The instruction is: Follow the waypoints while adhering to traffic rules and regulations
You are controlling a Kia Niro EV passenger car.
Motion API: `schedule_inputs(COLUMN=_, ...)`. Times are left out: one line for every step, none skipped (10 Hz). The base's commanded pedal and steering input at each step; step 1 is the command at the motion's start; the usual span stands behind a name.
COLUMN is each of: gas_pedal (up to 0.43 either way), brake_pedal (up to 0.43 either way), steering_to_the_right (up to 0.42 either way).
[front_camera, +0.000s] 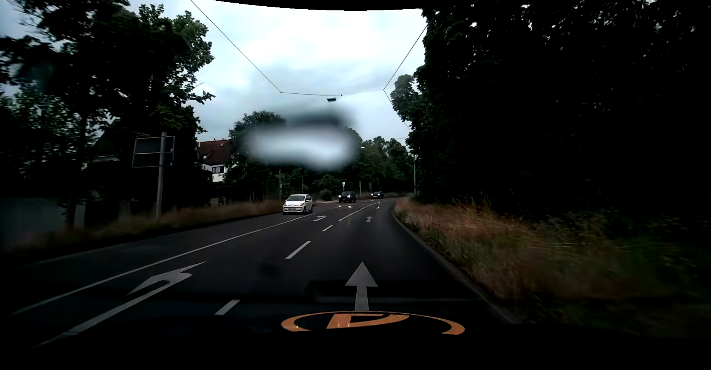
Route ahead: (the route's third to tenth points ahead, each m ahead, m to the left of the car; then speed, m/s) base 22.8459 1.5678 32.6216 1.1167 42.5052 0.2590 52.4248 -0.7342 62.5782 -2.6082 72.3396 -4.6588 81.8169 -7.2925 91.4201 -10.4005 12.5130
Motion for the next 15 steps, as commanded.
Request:
schedule_inputs(gas_pedal=0.209, brake_pedal=0.000, steering_to_the_right=0.005)
schedule_inputs(gas_pedal=0.209, brake_pedal=0.000, steering_to_the_right=0.005)
schedule_inputs(gas_pedal=0.197, brake_pedal=0.000, steering_to_the_right=0.005)
schedule_inputs(gas_pedal=0.189, brake_pedal=0.000, steering_to_the_right=0.005)
schedule_inputs(gas_pedal=0.189, brake_pedal=0.000, steering_to_the_right=0.005)
schedule_inputs(gas_pedal=0.189, brake_pedal=0.000, steering_to_the_right=0.005)
schedule_inputs(gas_pedal=0.177, brake_pedal=0.000, steering_to_the_right=0.005)
schedule_inputs(gas_pedal=0.177, brake_pedal=0.000, steering_to_the_right=0.005)
schedule_inputs(gas_pedal=0.177, brake_pedal=0.000, steering_to_the_right=0.006)
schedule_inputs(gas_pedal=0.177, brake_pedal=0.000, steering_to_the_right=0.007)
schedule_inputs(gas_pedal=0.177, brake_pedal=0.000, steering_to_the_right=0.008)
schedule_inputs(gas_pedal=0.177, brake_pedal=0.000, steering_to_the_right=0.009)
schedule_inputs(gas_pedal=0.169, brake_pedal=0.000, steering_to_the_right=0.011)
schedule_inputs(gas_pedal=0.157, brake_pedal=0.000, steering_to_the_right=0.015)
schedule_inputs(gas_pedal=0.157, brake_pedal=0.000, steering_to_the_right=0.017)
